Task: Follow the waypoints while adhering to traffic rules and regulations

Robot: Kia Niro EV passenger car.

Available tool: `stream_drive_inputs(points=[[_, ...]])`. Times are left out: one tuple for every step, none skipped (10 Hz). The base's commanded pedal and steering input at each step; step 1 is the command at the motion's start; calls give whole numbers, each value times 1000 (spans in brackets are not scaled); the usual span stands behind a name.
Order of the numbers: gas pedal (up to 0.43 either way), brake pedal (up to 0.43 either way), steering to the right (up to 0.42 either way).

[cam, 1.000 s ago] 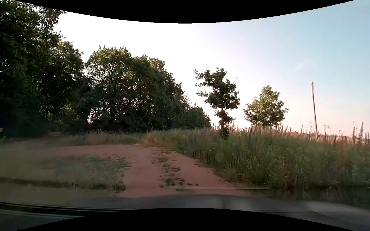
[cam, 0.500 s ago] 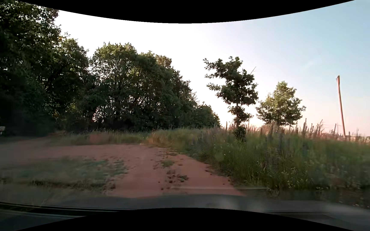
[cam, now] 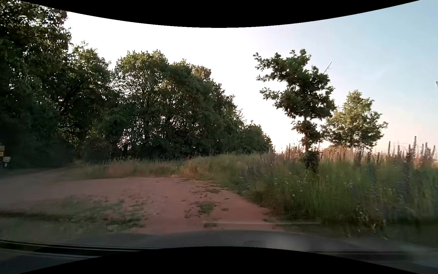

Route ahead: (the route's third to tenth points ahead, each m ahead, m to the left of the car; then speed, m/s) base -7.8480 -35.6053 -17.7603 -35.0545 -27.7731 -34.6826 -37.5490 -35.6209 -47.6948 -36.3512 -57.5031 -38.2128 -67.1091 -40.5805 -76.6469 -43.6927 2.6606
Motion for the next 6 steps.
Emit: stream_drive_inputs(points=[[39, 0, -171], [39, 0, -162], [39, 0, -162], [39, 0, -162], [39, 0, -162], [28, 0, -163]])
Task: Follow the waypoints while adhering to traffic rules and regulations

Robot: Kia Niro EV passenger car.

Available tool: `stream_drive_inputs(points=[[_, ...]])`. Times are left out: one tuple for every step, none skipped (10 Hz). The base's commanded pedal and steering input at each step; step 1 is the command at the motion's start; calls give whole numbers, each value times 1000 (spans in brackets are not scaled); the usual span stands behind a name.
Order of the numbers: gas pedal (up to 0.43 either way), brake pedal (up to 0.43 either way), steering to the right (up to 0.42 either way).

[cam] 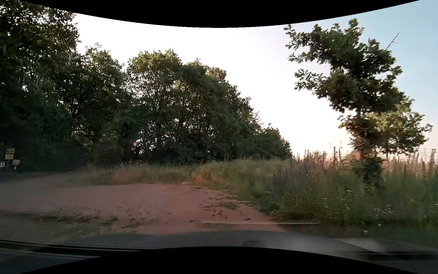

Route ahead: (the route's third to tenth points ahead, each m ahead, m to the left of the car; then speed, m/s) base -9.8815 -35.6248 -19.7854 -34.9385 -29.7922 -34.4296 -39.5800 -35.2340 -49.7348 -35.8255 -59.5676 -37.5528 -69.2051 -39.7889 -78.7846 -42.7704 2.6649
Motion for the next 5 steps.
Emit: stream_drive_inputs(points=[[28, 0, -164], [28, 0, -164], [28, 0, -164], [8, 0, -163], [8, 0, -160]])
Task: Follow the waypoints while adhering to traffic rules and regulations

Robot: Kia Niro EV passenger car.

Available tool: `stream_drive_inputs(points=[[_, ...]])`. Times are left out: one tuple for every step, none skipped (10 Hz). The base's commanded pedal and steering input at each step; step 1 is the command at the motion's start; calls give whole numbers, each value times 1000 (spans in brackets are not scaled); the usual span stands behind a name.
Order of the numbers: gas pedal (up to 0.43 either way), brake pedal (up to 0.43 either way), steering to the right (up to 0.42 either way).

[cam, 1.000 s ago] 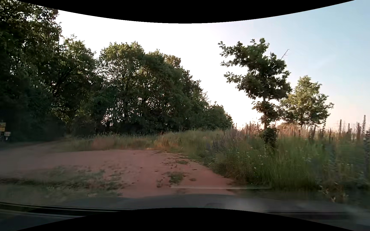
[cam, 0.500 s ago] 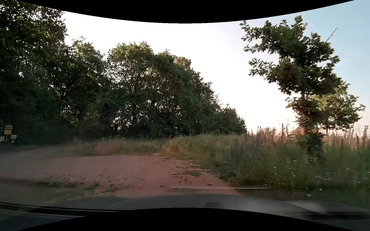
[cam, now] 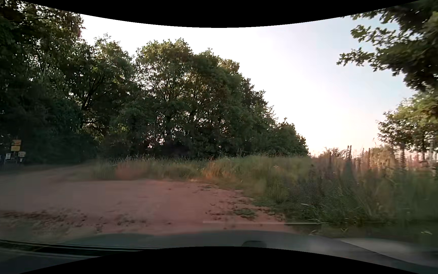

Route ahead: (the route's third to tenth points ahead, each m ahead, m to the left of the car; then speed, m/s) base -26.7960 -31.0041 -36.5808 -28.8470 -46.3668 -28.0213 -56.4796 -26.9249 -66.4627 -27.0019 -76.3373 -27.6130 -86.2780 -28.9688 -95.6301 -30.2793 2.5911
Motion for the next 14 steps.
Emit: stream_drive_inputs(points=[[8, 0, -160], [8, 0, -160], [8, 0, -158], [20, 0, -155], [20, 0, -145], [8, 0, -126], [8, 0, -107], [8, 0, -87], [8, 0, -76], [8, 0, -59], [8, 0, -34], [8, 0, -4], [8, 0, 16], [8, 0, 40]])
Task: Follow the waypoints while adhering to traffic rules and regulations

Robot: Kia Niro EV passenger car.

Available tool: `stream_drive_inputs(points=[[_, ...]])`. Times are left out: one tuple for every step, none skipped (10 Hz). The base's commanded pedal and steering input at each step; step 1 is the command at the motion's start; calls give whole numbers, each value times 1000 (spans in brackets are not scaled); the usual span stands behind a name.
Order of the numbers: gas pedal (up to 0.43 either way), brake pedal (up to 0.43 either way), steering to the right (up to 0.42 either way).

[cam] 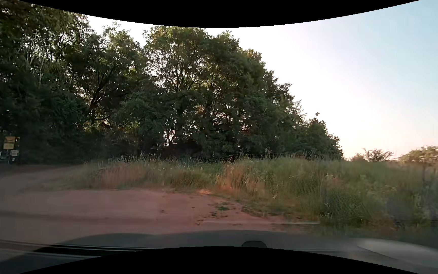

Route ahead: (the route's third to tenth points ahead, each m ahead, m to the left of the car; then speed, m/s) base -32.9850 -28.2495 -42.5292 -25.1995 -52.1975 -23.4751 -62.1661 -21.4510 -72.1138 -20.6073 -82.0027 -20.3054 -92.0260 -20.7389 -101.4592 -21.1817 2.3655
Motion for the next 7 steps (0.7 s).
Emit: stream_drive_inputs(points=[[8, 0, 63], [8, 0, 68], [8, 0, 64], [8, 0, 53], [8, 0, 36], [8, 0, 17], [8, 0, -6]])
